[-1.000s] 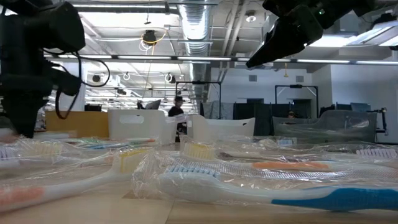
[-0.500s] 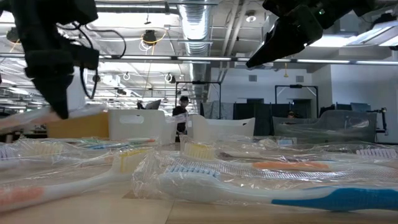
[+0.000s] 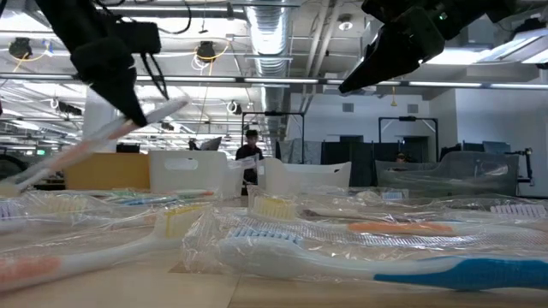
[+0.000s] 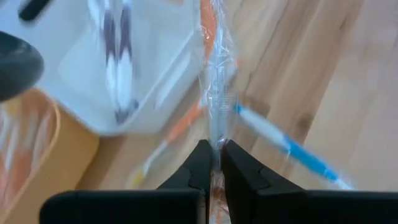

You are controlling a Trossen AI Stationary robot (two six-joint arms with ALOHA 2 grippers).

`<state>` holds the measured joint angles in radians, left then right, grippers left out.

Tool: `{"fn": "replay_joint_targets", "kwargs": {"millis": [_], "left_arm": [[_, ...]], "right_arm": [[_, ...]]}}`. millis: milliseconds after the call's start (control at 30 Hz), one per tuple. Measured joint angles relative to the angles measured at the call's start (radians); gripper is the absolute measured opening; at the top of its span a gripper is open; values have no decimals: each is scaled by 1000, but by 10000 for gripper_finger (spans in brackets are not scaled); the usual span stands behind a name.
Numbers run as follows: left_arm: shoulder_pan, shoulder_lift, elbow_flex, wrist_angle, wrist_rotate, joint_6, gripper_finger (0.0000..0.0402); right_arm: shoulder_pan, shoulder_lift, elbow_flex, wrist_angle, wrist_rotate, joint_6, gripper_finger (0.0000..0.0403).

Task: Pick & Place Toothbrushes
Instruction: Put the orange toothbrush into the yellow bin

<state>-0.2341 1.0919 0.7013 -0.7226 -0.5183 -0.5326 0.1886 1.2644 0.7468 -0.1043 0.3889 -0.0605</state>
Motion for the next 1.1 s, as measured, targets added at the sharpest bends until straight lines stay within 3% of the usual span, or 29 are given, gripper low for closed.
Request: {"fn": "replay_joint_targets", "kwargs": {"millis": [400,600,867,1100], "left_arm": [[-48,-87,2,327,-121,282,14],[-53,-145,1,504,-134,429,14],[-53,-137,-2,570,-133,484,14],[-63,-112,-28,491,64,449,19]], "right_arm": [[0,0,0,3,0,11,226],[0,0,1,77,-1,43,226],[-5,0,1,101,-31,61,226],[-6,0,1,100,-52,61,226]]}}
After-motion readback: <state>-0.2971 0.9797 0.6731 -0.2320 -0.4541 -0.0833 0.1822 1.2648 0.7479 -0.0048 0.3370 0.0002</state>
